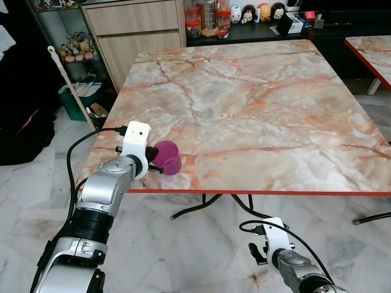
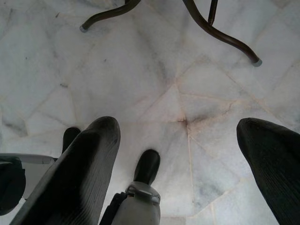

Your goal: Setting the table

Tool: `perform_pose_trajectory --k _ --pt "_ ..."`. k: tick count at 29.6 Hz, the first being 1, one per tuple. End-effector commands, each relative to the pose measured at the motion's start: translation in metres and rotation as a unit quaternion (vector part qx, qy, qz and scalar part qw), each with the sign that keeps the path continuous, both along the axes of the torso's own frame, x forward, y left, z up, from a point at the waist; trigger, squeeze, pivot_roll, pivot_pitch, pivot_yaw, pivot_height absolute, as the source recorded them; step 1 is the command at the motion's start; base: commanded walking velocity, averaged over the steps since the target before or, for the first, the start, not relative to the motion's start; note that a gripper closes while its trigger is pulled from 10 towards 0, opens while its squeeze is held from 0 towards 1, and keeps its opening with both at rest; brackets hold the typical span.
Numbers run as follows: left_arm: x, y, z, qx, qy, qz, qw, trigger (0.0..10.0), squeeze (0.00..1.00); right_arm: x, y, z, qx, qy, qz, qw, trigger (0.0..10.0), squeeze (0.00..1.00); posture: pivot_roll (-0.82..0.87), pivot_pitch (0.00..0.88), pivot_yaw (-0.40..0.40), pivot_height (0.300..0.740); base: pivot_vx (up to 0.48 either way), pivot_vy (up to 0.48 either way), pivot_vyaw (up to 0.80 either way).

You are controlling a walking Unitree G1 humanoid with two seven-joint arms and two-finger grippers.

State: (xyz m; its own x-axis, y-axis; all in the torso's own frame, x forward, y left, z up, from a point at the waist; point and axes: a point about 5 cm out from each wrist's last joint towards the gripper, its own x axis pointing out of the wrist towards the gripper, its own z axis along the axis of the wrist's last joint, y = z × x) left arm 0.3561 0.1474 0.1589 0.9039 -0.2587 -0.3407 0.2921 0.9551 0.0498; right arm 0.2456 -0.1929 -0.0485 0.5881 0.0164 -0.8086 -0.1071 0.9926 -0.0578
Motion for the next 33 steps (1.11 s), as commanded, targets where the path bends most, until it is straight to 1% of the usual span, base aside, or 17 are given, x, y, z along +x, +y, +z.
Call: perform_pose_trajectory --k 1,4,13,14,16,17,19,21,22,24,25,26,27,29,31,32,33 --pt "0.0 0.006 0.001 0.016 -0.001 0.013 1.0 0.0 0.0 0.001 0.004 0.0 0.004 -0.003 0.002 1.0 10.0 0.0 -0.02 0.056 0.077 0.74 0.0 0.0 0.0" --pt "0.001 0.008 0.003 0.006 -0.009 0.021 1.0 0.0 0.0 0.001 0.004 0.0 0.004 -0.003 0.002 1.0 10.0 0.0 -0.02 0.056 0.077 0.74 0.0 0.0 0.0" --pt "-0.001 0.01 0.0 0.003 -0.006 0.024 1.0 0.0 0.0 0.002 0.004 0.001 0.004 -0.003 0.003 1.0 10.0 0.0 -0.02 0.068 0.076 0.74 0.0 0.0 0.0" --pt "0.0 0.011 0.001 -0.003 -0.013 0.031 0.999 0.0 0.0 0.002 0.004 0.001 0.004 -0.004 0.003 1.0 10.0 0.0 -0.02 0.068 0.076 0.74 0.0 0.0 0.0" --pt "0.003 0.019 0.012 -0.034 -0.061 0.067 0.995 0.0 0.0 0.002 0.004 0.001 0.004 -0.004 0.003 1.0 10.0 0.0 -0.02 0.068 0.076 0.74 0.0 0.0 0.0" --pt "0.005 0.026 0.019 -0.047 -0.088 0.095 0.991 0.0 0.0 0.002 0.004 0.001 0.004 -0.004 0.003 1.0 10.0 0.0 -0.02 0.066 0.074 0.74 0.0 0.0 0.0" --pt "0.006 0.035 0.023 -0.05 -0.098 0.118 0.987 0.0 0.0 0.002 0.004 0.001 0.004 -0.004 0.004 1.0 10.0 0.0 -0.02 0.066 0.074 0.74 0.0 0.0 0.0" --pt "0.006 0.042 0.03 -0.061 -0.116 0.136 0.982 0.0 0.0 0.002 0.004 0.001 0.004 -0.003 0.004 1.0 10.0 0.0 -0.02 0.063 0.075 0.74 0.0 0.0 0.0" --pt "0.006 0.052 0.035 -0.056 -0.135 0.167 0.975 0.0 0.0 0.002 0.004 0.001 0.004 -0.003 0.004 1.0 10.0 0.0 -0.01 0.06 0.074 0.74 0.0 0.0 0.0" --pt "0.006 0.063 0.039 -0.054 -0.148 0.199 0.967 0.0 0.0 0.002 0.004 0.001 0.004 -0.004 0.004 1.0 10.0 0.0 -0.01 0.06 0.074 0.74 0.0 0.0 0.0" --pt "0.006 0.07 0.039 -0.047 -0.152 0.218 0.963 2.5 0.0 0.002 0.004 0.001 0.004 -0.004 0.004 1.0 10.0 0.0 -0.01 0.06 0.074 0.74 0.0 0.0 0.0" --pt "0.006 0.075 0.039 -0.043 -0.153 0.23 0.96 2.5 0.0 0.002 0.004 0.001 0.004 -0.003 0.005 1.0 10.0 0.0 -0.02 0.056 0.075 0.74 0.0 0.0 0.0" --pt "0.005 0.081 0.037 -0.031 -0.155 0.241 0.958 10.0 0.0 0.002 0.004 0.001 0.004 -0.003 0.005 1.0 10.0 0.0 -0.02 0.056 0.075 0.74 0.0 0.0 0.0" --pt "0.003 0.095 0.032 -0.022 -0.156 0.264 0.952 10.0 0.0 0.002 0.004 0.0 0.005 -0.004 0.004 1.0 10.0 0.0 -0.02 0.054 0.078 0.74 0.0 0.0 0.0" --pt "-0.001 0.109 0.028 -0.007 -0.162 0.292 0.943 10.0 0.0 0.001 0.005 0.0 0.005 -0.003 0.004 1.0 10.0 0.0 -0.02 0.051 0.078 0.74 0.0 0.0 0.0" --pt "-0.004 0.117 0.026 0.006 -0.165 0.307 0.937 10.0 0.0 0.001 0.005 0.0 0.005 -0.003 0.004 1.0 10.0 0.0 -0.02 0.051 0.078 0.74 0.0 0.0 0.0" --pt "-0.008 0.129 0.022 0.025 -0.168 0.331 0.928 10.0 0.0 0.001 0.005 0.0 0.005 -0.003 0.004 1.0 10.0 0.0 -0.02 0.045 0.081 0.74 0.0 0.0 0.0"
